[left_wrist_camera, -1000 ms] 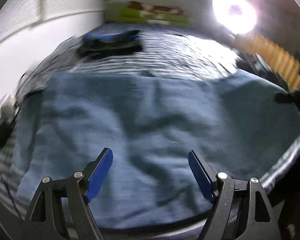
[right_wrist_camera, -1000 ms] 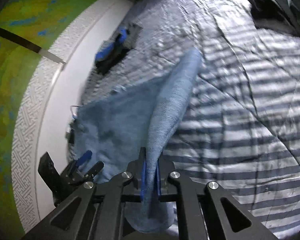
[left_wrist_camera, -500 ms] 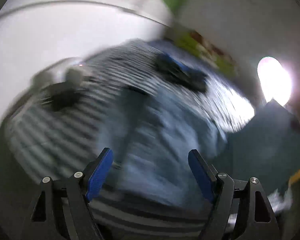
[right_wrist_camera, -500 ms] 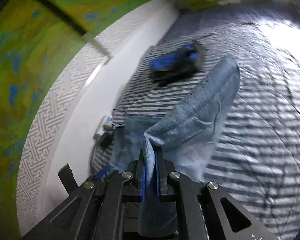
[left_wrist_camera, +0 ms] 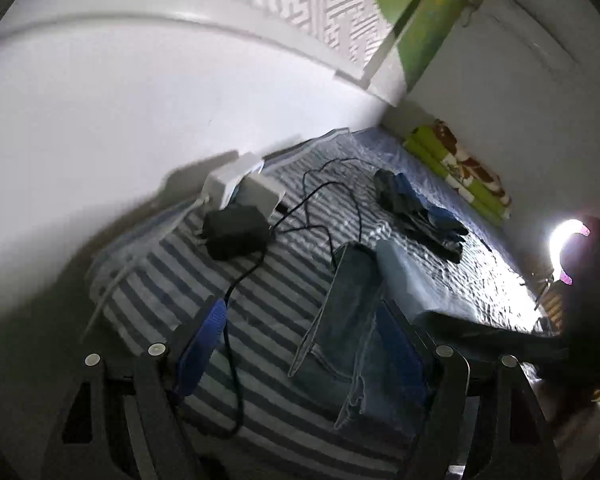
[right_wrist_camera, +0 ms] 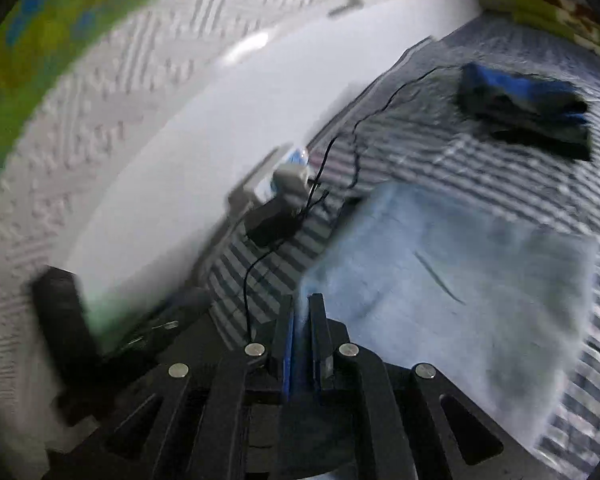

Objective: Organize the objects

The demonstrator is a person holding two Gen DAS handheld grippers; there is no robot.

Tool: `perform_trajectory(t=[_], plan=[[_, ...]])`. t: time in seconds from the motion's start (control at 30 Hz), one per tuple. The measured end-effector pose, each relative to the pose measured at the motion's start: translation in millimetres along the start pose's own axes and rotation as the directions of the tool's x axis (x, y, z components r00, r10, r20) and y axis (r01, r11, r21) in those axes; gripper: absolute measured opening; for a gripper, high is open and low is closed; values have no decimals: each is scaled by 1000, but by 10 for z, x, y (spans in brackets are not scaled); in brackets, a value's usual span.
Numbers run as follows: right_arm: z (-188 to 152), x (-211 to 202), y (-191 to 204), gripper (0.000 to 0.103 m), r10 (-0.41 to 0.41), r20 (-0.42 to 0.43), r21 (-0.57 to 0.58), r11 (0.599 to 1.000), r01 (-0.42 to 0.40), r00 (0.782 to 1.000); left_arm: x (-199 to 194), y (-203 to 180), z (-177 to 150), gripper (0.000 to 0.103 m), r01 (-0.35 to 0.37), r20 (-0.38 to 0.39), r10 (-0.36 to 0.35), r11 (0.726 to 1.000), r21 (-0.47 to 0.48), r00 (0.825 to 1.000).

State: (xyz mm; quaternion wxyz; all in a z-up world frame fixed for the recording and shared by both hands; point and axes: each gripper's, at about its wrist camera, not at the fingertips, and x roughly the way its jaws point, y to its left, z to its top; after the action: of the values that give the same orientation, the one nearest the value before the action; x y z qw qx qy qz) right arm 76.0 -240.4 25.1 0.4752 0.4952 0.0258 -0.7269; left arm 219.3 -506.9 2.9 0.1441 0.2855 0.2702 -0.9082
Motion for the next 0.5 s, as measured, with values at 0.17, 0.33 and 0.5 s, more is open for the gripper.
perform_trajectory(t=[0.17,0.33,0.5], plan=[[-76,420,59,2,35,-68,19,999,-34,997,2,-62,7,80,-15,-5,15,999,43,1000],[-215,635,265,2,111,-156,-28,993,-116,982,114,10,-29,80,-8,-54,9,1000,17,999],[-285,-17,-103,20,106,-59,44,994,-104,993,275,-7,-55,80,83,-113,-85,996,-21,990]])
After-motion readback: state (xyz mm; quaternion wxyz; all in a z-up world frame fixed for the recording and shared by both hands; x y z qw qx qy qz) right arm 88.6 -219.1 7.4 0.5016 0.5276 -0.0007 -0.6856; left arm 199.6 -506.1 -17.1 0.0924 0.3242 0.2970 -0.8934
